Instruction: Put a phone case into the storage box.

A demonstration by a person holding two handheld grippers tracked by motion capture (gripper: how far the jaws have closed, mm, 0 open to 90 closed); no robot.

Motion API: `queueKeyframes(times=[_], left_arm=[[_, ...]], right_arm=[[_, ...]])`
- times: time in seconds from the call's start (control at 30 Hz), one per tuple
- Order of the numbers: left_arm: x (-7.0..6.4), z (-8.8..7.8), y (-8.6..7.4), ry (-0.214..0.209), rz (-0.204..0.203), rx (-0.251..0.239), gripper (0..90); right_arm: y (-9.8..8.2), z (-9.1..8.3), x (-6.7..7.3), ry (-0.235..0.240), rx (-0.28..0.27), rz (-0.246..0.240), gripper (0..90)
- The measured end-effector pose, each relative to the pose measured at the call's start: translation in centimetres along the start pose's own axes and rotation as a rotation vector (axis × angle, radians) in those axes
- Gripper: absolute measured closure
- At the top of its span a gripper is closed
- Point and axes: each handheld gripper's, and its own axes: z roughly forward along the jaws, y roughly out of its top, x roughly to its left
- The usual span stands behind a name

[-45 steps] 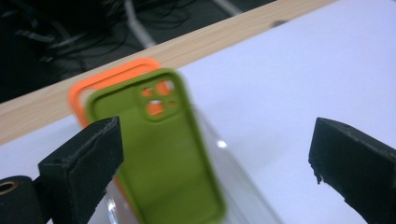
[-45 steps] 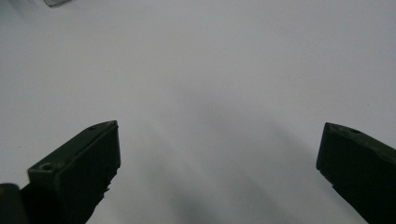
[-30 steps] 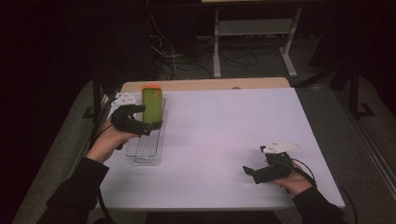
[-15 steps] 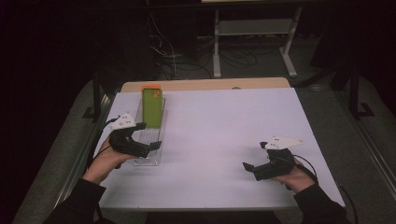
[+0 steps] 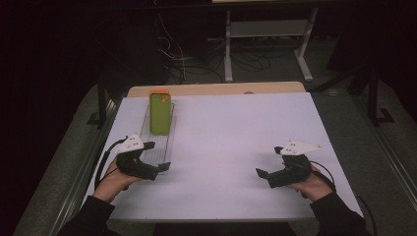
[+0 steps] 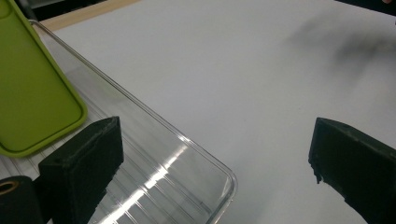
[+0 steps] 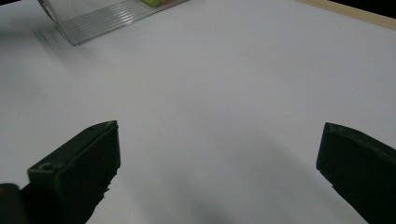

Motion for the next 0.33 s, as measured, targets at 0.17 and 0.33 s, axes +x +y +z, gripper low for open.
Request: queueKeyframes(times=[0.17, 0.33], left_arm=[[-0.05, 0.03, -0.08, -0.003, -0.003, -0.001, 3.2], [-0.06, -0.04, -0.08, -0.010, -0.013, -0.005, 3.2]], right_arm=[[0.00, 0.01, -0.04, -0.002, -0.001, 0.002, 0.0], [0.00, 0.01, -0.05, -0.004, -0.001, 0.003, 0.0]])
